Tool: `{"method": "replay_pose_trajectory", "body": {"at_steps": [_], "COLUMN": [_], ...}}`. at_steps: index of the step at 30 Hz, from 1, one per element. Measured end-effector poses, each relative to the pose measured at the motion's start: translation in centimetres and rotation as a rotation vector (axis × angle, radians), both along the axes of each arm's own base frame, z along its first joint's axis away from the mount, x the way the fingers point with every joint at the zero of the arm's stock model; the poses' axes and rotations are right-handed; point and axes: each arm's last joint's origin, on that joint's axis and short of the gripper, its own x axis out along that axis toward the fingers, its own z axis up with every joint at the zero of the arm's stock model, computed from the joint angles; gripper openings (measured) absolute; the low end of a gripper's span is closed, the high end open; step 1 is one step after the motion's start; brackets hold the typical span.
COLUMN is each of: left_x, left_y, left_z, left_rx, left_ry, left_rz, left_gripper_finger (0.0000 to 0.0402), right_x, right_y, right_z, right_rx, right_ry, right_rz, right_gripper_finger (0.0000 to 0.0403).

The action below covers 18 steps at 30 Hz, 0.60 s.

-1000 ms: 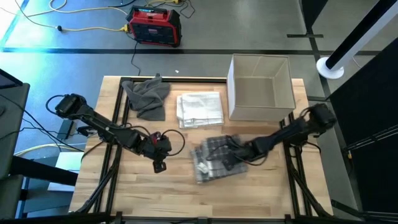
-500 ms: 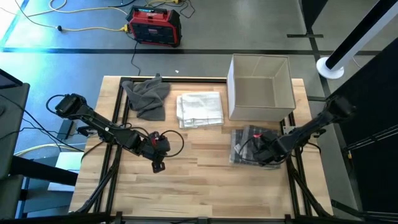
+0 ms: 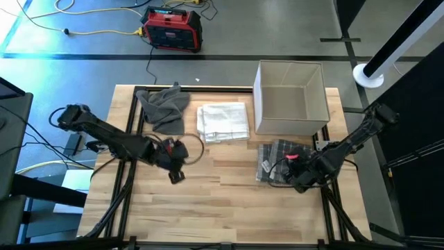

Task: Fold towel
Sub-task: Fold the gray patterned towel, then fold the gray towel

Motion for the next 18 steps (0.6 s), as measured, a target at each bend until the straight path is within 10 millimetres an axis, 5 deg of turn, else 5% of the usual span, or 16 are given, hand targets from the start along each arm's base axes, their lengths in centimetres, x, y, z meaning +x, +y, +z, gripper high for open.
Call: {"method": "replay_pose_trajectory", "body": {"at_steps": [3, 10, 18], "left_x": [-1.1, -3.2, -4.5], "left_y": [3.6, 12.4, 20.4], "left_z": [2.7, 3.5, 0.1], "left_rx": [0.026, -0.029, -0.24], "left_ry": [-0.012, 0.011, 0.125], "left_rz": [0.063, 0.283, 0.5], "left_gripper_finger": [0.0001, 0.0015, 0.0101], "right_x": [0.7, 1.7, 2.7], "right_y": [0.3, -0.1, 0.2], "right_z": [1.8, 2.9, 3.2], "right_rx": [-0.048, -0.064, -0.084], "right_ry": [-0.047, -0.082, -0.181], "right_rz": [0.086, 0.11, 0.132], "right_gripper_finger": [0.0, 0.0, 0.0]}}
